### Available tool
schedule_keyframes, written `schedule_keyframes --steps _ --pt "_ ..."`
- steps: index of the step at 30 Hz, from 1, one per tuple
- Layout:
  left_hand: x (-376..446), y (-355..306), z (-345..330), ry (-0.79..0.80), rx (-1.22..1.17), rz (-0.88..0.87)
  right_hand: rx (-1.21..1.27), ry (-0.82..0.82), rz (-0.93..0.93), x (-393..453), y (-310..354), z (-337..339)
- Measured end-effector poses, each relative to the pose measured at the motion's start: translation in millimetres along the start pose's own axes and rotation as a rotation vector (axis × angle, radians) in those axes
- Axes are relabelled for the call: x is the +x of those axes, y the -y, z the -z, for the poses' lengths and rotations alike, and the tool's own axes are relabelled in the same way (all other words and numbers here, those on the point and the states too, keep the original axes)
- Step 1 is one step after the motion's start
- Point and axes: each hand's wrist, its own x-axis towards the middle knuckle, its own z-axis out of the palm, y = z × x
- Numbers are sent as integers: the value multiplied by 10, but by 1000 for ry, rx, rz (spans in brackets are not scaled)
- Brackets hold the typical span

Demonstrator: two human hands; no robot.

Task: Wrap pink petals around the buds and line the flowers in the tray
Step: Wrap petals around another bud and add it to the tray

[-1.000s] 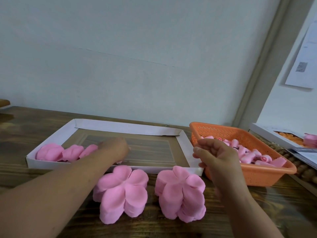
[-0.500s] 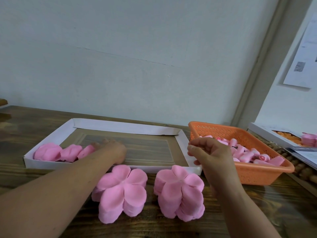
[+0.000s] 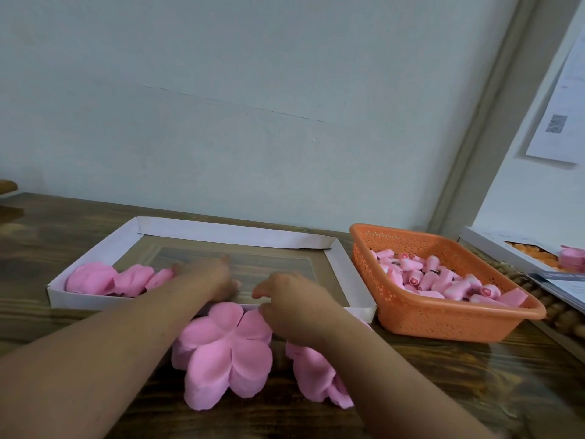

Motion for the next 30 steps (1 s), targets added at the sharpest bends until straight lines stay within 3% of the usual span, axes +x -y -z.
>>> schedule_keyframes --steps 4,9,17,30 --pt "-8 2 18 25 -4 -46 -146 16 2 73 48 -106" --pt "-31 -11 25 22 -38 -18 -147 -85 72 66 48 -124" --pt "-55 -14 27 -28 -84 6 -138 -66 119 25 79 -97" --pt "-82 53 -5 -162 -205 -115 -15 25 220 -103 113 -100"
